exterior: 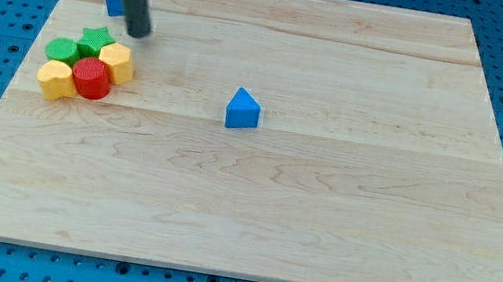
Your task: Move blue triangle into the bottom right of the blue cube
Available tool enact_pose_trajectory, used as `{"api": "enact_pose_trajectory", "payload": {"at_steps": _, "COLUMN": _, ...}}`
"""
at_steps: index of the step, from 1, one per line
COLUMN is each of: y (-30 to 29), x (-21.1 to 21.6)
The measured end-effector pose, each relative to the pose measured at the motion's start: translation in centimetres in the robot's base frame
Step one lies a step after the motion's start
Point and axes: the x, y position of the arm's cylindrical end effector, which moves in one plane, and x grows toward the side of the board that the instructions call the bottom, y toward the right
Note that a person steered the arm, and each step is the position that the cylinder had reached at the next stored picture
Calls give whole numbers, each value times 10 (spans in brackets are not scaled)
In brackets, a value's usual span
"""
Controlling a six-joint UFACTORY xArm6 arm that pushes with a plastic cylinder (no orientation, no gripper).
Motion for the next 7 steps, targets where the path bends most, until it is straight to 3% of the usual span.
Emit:
{"api": "enact_pose_trajectory", "payload": {"at_steps": 3, "y": 184, "x": 57}}
{"api": "enact_pose_trajectory", "payload": {"at_steps": 4, "y": 191, "x": 106}}
{"api": "enact_pose_trajectory", "payload": {"at_steps": 7, "y": 88, "x": 78}}
